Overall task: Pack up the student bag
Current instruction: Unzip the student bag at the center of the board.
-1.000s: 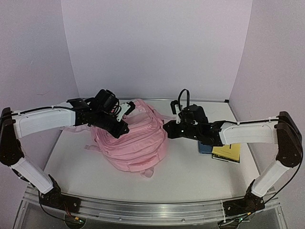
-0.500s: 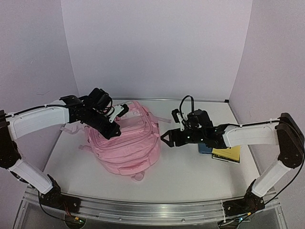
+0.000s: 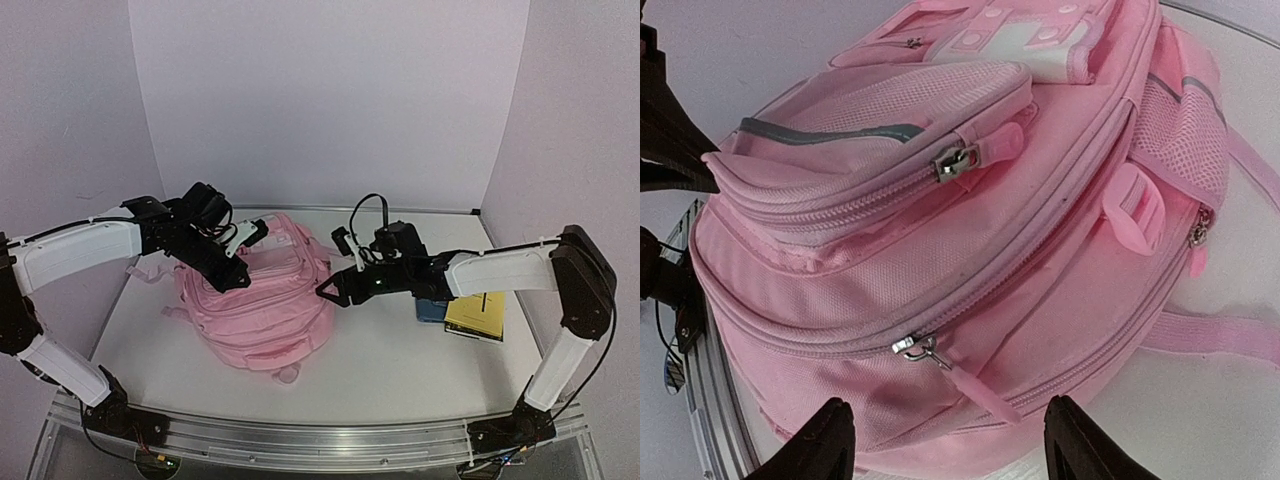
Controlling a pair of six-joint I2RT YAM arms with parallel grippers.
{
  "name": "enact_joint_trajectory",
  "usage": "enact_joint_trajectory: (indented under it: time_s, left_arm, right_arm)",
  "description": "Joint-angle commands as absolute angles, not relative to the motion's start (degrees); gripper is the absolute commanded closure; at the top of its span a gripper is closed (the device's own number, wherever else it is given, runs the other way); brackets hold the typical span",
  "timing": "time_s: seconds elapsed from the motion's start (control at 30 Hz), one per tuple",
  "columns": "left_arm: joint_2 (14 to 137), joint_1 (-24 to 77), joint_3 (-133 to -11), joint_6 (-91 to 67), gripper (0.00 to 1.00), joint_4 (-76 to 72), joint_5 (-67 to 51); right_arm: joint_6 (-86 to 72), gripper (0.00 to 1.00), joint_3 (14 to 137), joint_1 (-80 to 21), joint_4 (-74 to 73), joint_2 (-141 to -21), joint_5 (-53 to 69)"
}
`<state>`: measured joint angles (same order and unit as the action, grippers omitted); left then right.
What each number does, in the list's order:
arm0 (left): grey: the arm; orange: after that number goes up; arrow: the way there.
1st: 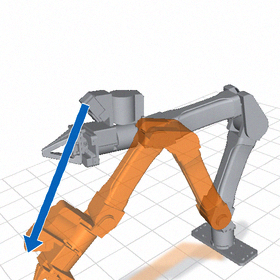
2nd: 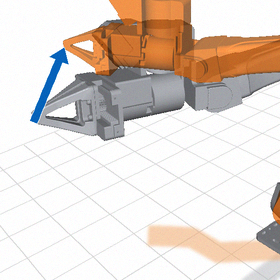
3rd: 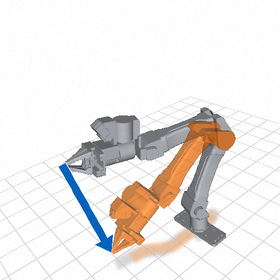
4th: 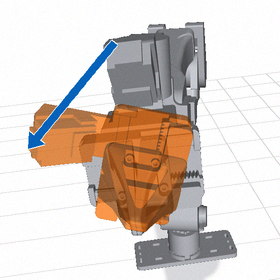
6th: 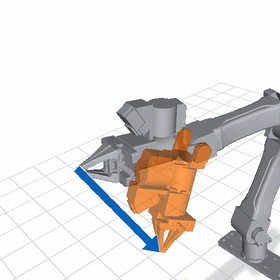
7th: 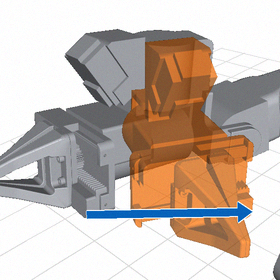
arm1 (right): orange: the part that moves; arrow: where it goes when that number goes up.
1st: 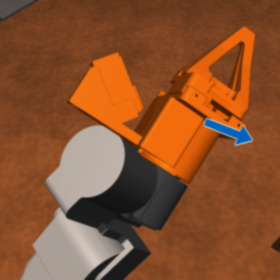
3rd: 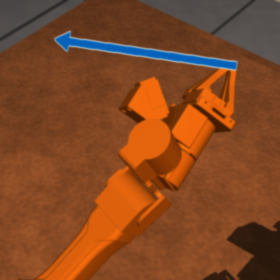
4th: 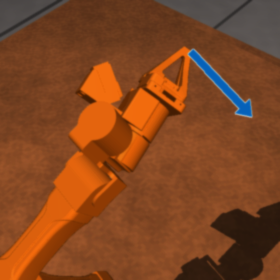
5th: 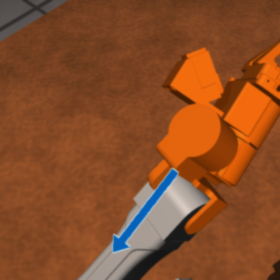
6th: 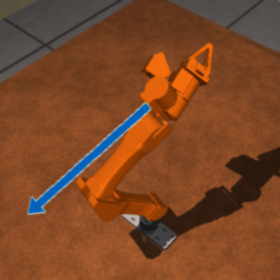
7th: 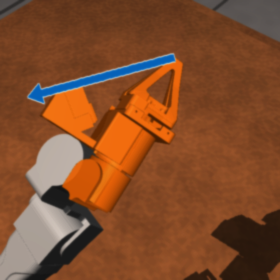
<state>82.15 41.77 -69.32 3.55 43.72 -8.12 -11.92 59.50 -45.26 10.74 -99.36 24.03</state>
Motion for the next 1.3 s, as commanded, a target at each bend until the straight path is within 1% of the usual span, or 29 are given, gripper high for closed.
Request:
enact_joint_trajectory:
  time_s: [0.0, 0.07, 0.13, 0.17, 0.2, 0.33, 0.47, 0.67, 0.83, 0.93, 1.1, 1.27]
  left_arm:
    - [78.8, 41.3, -73.7, 3.6, 1.0, 42.3, -10.0]
    - [78.8, 41.3, -73.8, 3.6, 1.0, 42.4, -10.0]
    - [78.8, 41.3, -73.8, 3.6, 1.0, 42.4, -9.8]
    - [78.8, 41.4, -73.9, 3.6, 1.0, 42.4, -9.7]
    - [78.8, 41.3, -73.9, 3.6, 1.0, 42.4, -9.6]
    - [79.1, 41.2, -73.9, 3.3, 1.0, 42.3, -8.7]
    - [79.6, 41.2, -73.8, 2.1, 1.0, 41.5, -6.5]
    - [82.3, 41.1, -75.8, -2.8, 1.0, 40.4, -5.8]
    - [87.1, 41.1, -79.1, -6.3, 1.0, 40.7, -3.2]
    - [88.5, 41.1, -79.6, -7.8, 1.0, 38.6, -5.0]
    - [91.1, 41.0, -81.1, -8.8, 1.0, 36.6, -8.0]
    - [92.9, 41.0, -82.8, -9.4, 1.0, 36.6, -8.7]
  right_arm:
    - [-9.6, 0.39, 63.4, -43.8, 12.3, -103.0, 29.0]
    - [-9.4, 0.43, 64.2, -43.6, 12.3, -104.1, 30.6]
    - [-9.2, 0.49, 65.1, -43.6, 12.3, -105.1, 33.0]
    - [-9.3, 0.54, 65.4, -43.5, 12.3, -105.6, 34.1]
    - [-9.3, 0.61, 65.6, -43.5, 12.3, -105.9, 35.2]
    - [-9.5, 0.83, 65.4, -43.6, 12.4, -105.8, 35.6]
    - [-10.0, 0.99, 64.3, -43.6, 12.3, -104.7, 34.0]
    - [-11.5, 1.0, 62.0, -44.7, 10.2, -101.2, 27.5]
    - [-13.5, 1.0, 60.4, -49.2, 7.3, -96.7, 19.0]
    - [-15.5, 1.0, 60.5, -52.6, 6.2, -95.4, 15.0]
    - [-18.8, 1.0, 63.0, -58.4, 5.0, -97.1, 10.4]
    - [-20.1, 1.0, 66.7, -61.5, 2.2, -99.5, 6.2]
